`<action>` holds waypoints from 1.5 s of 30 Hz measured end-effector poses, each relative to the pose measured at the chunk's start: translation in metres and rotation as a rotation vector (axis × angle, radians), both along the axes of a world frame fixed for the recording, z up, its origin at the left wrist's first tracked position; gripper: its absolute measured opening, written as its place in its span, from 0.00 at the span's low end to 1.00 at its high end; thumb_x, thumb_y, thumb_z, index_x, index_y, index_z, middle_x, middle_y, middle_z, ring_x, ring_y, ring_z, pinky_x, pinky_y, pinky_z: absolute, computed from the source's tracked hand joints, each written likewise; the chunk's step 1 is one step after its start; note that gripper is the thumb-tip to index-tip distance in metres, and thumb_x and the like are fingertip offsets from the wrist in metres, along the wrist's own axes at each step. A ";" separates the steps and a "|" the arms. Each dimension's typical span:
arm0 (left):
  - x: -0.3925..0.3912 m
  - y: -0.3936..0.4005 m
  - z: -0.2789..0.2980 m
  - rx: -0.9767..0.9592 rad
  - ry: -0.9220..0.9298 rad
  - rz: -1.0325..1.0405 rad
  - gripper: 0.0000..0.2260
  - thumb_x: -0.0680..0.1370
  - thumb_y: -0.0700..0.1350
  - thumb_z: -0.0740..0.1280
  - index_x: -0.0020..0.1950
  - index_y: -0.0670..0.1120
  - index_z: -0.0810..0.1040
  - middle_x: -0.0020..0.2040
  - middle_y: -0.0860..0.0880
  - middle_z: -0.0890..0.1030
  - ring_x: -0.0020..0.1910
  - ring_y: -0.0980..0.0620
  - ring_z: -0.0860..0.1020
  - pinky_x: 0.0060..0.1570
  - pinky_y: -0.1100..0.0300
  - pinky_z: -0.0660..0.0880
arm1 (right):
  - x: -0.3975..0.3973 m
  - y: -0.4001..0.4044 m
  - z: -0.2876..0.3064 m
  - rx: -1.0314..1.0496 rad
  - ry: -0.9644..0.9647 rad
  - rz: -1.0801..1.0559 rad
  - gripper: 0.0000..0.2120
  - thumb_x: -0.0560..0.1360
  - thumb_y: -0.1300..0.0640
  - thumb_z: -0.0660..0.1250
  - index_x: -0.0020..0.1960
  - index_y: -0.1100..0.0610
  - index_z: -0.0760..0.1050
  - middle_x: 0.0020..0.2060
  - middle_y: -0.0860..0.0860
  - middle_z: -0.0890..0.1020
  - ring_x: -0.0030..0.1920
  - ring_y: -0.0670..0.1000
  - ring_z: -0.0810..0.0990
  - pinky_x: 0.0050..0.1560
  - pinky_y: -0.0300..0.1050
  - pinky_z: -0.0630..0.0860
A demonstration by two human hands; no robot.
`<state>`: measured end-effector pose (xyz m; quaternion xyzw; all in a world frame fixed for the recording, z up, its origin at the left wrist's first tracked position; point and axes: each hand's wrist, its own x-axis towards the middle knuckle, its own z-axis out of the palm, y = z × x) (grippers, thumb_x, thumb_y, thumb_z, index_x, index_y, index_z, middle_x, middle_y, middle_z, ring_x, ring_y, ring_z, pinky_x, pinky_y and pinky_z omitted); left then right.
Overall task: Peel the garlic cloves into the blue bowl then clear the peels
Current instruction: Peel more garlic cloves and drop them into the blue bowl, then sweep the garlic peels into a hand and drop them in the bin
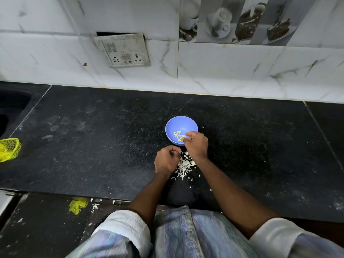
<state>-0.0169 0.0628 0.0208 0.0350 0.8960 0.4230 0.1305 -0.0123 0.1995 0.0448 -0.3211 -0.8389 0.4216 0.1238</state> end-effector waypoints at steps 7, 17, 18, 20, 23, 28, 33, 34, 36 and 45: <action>-0.001 -0.005 -0.009 0.014 -0.014 -0.006 0.09 0.76 0.44 0.68 0.45 0.57 0.85 0.38 0.61 0.85 0.39 0.58 0.83 0.45 0.56 0.81 | 0.006 0.003 -0.008 0.006 0.076 -0.038 0.03 0.74 0.60 0.77 0.44 0.60 0.85 0.40 0.50 0.87 0.44 0.51 0.85 0.47 0.47 0.81; -0.002 -0.005 -0.013 0.038 -0.004 -0.019 0.09 0.76 0.43 0.68 0.45 0.56 0.85 0.39 0.62 0.85 0.39 0.60 0.82 0.45 0.56 0.81 | -0.004 0.002 -0.010 0.058 0.059 0.021 0.06 0.75 0.63 0.72 0.50 0.59 0.87 0.47 0.53 0.88 0.51 0.53 0.85 0.53 0.46 0.81; -0.003 -0.005 -0.012 0.043 -0.001 -0.012 0.08 0.76 0.43 0.68 0.45 0.56 0.85 0.39 0.61 0.85 0.39 0.60 0.82 0.45 0.57 0.81 | -0.003 0.002 -0.010 0.044 0.057 0.014 0.05 0.74 0.63 0.73 0.49 0.59 0.87 0.46 0.52 0.88 0.49 0.52 0.86 0.51 0.45 0.81; -0.005 -0.005 -0.012 0.056 0.018 0.002 0.08 0.77 0.44 0.68 0.45 0.56 0.85 0.39 0.61 0.84 0.40 0.59 0.82 0.45 0.57 0.81 | -0.003 0.003 -0.009 0.018 0.077 -0.004 0.04 0.73 0.62 0.75 0.47 0.58 0.87 0.43 0.51 0.88 0.46 0.51 0.86 0.49 0.46 0.82; -0.006 -0.006 -0.017 0.083 0.091 0.013 0.08 0.78 0.43 0.68 0.47 0.55 0.85 0.43 0.59 0.85 0.43 0.57 0.83 0.47 0.56 0.81 | 0.000 0.004 -0.007 0.042 0.187 -0.120 0.06 0.77 0.60 0.71 0.42 0.58 0.83 0.40 0.50 0.86 0.42 0.51 0.84 0.44 0.48 0.80; -0.002 -0.020 -0.042 0.056 0.326 -0.013 0.11 0.80 0.45 0.64 0.58 0.46 0.83 0.57 0.48 0.82 0.59 0.47 0.79 0.63 0.45 0.76 | 0.035 0.019 -0.041 0.149 0.170 -0.176 0.09 0.76 0.65 0.66 0.53 0.58 0.79 0.50 0.53 0.81 0.53 0.57 0.79 0.53 0.53 0.77; 0.021 -0.026 -0.064 -0.146 0.331 -0.024 0.26 0.83 0.50 0.63 0.80 0.41 0.66 0.83 0.42 0.62 0.83 0.43 0.57 0.82 0.47 0.56 | 0.068 0.009 -0.088 0.280 -0.106 0.064 0.27 0.83 0.52 0.63 0.79 0.60 0.65 0.80 0.57 0.63 0.81 0.58 0.57 0.81 0.53 0.53; 0.026 -0.027 -0.067 -0.151 0.309 -0.013 0.28 0.84 0.51 0.62 0.82 0.41 0.62 0.84 0.42 0.59 0.84 0.43 0.55 0.82 0.47 0.54 | 0.071 0.006 -0.094 0.258 -0.144 0.098 0.28 0.84 0.51 0.59 0.81 0.61 0.60 0.82 0.56 0.59 0.83 0.57 0.52 0.82 0.52 0.48; 0.033 -0.026 -0.074 -0.159 0.304 -0.041 0.29 0.85 0.53 0.57 0.83 0.40 0.58 0.84 0.41 0.58 0.84 0.42 0.54 0.82 0.45 0.53 | 0.073 -0.003 -0.101 0.279 -0.150 0.167 0.30 0.85 0.49 0.51 0.82 0.63 0.56 0.83 0.57 0.55 0.83 0.56 0.50 0.83 0.51 0.45; 0.023 -0.019 -0.075 0.068 0.309 -0.234 0.23 0.87 0.51 0.52 0.80 0.45 0.69 0.82 0.47 0.67 0.82 0.51 0.60 0.82 0.50 0.56 | 0.072 -0.009 -0.105 0.195 0.020 0.264 0.26 0.84 0.52 0.52 0.80 0.60 0.63 0.81 0.53 0.63 0.82 0.49 0.56 0.82 0.49 0.52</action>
